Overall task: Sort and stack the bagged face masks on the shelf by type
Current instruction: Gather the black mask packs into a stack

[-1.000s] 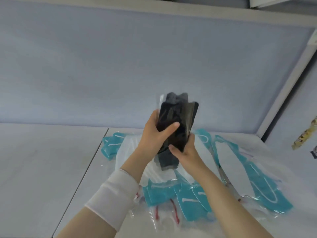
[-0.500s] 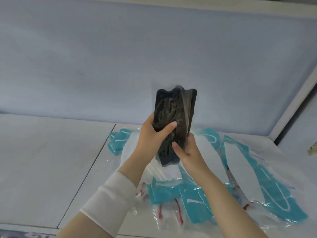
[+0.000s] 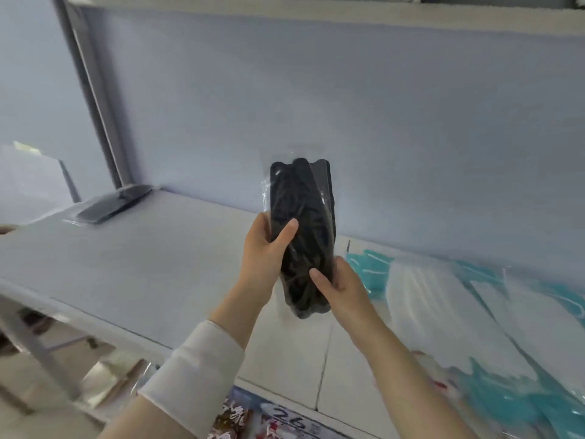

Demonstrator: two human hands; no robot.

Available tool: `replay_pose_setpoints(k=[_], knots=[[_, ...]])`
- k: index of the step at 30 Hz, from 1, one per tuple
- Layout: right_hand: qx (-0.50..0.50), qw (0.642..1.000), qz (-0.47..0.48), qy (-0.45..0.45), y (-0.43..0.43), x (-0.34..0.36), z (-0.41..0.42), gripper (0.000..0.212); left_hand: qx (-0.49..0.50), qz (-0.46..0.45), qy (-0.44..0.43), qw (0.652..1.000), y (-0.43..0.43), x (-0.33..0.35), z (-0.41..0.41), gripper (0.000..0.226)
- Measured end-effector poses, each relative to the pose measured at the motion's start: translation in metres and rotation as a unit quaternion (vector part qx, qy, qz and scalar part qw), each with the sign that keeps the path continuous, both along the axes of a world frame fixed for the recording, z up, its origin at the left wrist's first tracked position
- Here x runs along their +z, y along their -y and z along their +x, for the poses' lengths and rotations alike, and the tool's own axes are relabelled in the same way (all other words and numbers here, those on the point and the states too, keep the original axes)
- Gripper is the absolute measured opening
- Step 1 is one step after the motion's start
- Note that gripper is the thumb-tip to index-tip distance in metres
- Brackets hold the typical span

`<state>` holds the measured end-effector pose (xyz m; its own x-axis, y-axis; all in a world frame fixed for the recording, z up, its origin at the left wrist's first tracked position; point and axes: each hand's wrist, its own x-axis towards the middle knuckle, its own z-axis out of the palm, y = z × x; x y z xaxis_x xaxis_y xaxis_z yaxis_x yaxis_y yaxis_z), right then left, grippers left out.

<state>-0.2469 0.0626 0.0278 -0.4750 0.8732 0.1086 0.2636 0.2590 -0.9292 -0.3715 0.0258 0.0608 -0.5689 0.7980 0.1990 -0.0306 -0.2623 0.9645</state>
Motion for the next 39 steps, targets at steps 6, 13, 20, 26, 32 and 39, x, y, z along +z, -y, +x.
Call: replay_pose_setpoints(k=[6, 13, 20, 26, 32, 39], knots=[[0.072, 0.989, -0.125, -0.031, 0.03, -0.006, -0.157, 0.02, 0.049, -0.027, 0.057, 0.997, 0.038, -0.015, -0.168, 0.012], [0.059, 0.983, -0.171, -0.039, 0.019, -0.012, -0.249, 0.017, 0.033, -0.055, 0.106, 0.992, 0.023, -0.033, -0.271, 0.018], [0.068, 0.98, -0.187, -0.029, -0.004, -0.022, -0.327, 0.026, 0.001, -0.12, 0.062, 0.991, 0.009, -0.035, -0.356, 0.028], [-0.018, 0.986, -0.16, -0.046, -0.011, -0.01, -0.427, 0.036, 0.015, -0.159, -0.046, 0.986, -0.017, -0.018, -0.444, 0.009], [-0.13, 0.986, -0.098, 0.026, -0.016, -0.019, -0.531, 0.035, -0.017, -0.246, -0.105, 0.963, -0.053, -0.025, -0.536, 0.038], [-0.182, 0.932, -0.055, 0.307, -0.036, -0.029, -0.578, 0.044, -0.056, -0.293, -0.13, 0.946, -0.074, -0.048, -0.568, 0.031]])
